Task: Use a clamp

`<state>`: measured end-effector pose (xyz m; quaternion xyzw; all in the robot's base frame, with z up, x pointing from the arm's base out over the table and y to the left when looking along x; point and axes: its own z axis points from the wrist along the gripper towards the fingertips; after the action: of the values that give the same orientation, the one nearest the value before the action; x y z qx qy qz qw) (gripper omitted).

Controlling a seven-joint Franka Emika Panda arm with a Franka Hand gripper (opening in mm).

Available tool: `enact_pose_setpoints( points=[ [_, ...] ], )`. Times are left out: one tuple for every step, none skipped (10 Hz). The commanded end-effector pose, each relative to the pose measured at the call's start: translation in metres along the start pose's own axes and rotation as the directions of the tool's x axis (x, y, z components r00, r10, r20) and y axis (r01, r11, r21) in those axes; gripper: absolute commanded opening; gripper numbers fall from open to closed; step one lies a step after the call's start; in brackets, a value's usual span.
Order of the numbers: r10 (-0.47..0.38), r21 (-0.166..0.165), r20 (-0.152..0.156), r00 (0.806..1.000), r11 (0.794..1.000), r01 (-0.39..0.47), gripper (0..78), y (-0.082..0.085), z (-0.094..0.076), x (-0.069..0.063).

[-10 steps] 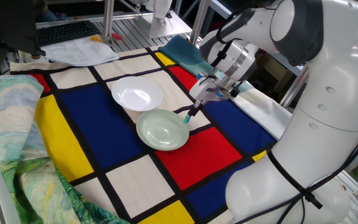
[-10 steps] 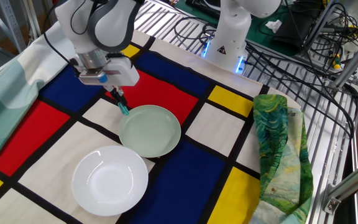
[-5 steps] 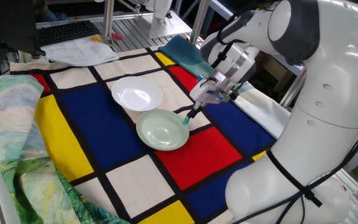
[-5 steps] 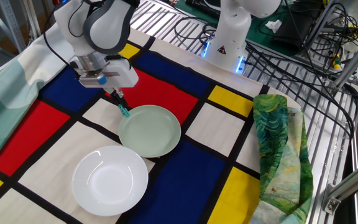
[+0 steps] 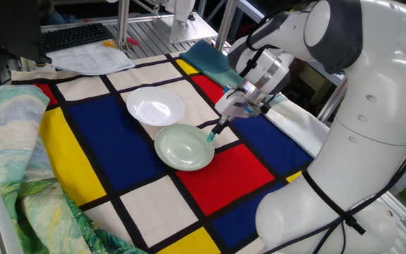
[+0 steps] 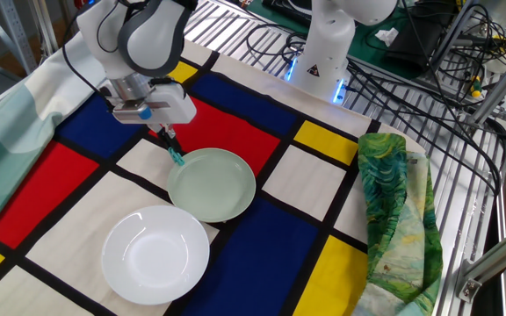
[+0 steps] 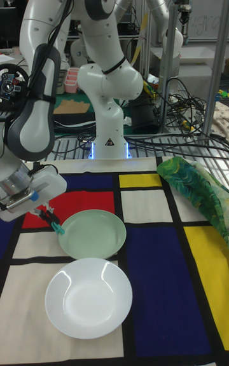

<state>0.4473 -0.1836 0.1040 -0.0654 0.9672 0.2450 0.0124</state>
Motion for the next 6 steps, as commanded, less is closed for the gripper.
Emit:
enact_pose_setpoints(
  points=[
    [0.039,0.012,0.056,0.998,0.999,-0.04,1.2,0.0049,0.0007,-0.0011],
    [0.043,0.013,0.062,0.997,0.999,-0.044,1.2,0.0049,0.0007,-0.0011],
    [0.043,0.015,0.064,0.997,0.999,-0.044,1.2,0.0049,0.0007,-0.0011],
    [0.043,0.017,0.065,0.997,0.999,-0.044,1.2,0.0049,0.0007,-0.0011],
    [0.043,0.023,0.064,0.997,0.999,-0.044,1.2,0.0049,0.0007,-0.0011],
    [0.039,0.033,0.061,0.997,0.999,-0.041,1.2,0.0049,0.0007,-0.0011]
  ],
)
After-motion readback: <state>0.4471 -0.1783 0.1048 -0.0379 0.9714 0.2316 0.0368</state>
